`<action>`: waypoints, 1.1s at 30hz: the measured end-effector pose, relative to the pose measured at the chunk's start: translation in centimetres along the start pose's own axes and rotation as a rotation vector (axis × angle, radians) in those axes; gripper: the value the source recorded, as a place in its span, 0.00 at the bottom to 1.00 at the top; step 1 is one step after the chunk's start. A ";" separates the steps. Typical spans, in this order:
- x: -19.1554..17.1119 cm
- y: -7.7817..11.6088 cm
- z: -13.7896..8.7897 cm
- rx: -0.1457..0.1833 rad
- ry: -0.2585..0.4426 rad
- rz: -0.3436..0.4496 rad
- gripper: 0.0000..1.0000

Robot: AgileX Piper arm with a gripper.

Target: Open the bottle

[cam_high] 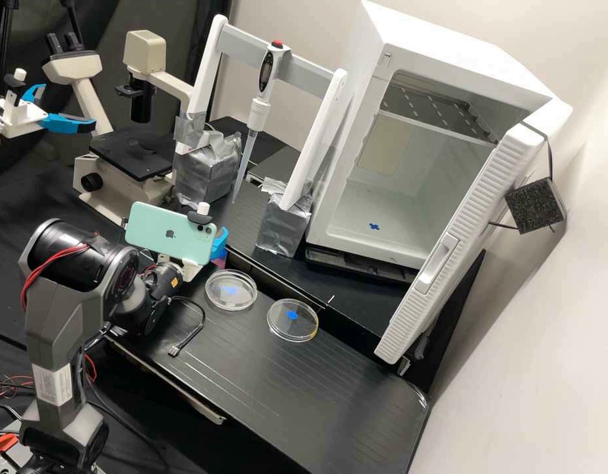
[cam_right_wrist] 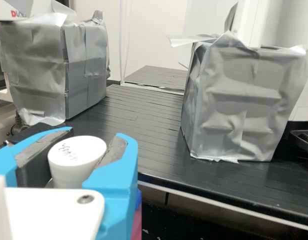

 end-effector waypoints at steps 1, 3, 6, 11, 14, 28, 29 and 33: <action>0.0 0.0 0.0 0.000 0.000 0.000 0.00; 0.0 0.0 0.0 0.000 0.000 0.000 0.00; 0.0 0.1 -0.1 0.000 0.002 0.002 0.00; -0.2 0.4 -0.4 -0.003 0.015 0.006 0.00; -0.4 0.9 -0.6 -0.004 0.029 0.021 0.00; -1.9 3.8 -1.2 0.060 0.052 0.120 0.00; -2.1 3.7 -1.3 0.056 0.057 0.115 0.00; -3.1 3.3 -1.1 0.066 0.056 0.097 0.00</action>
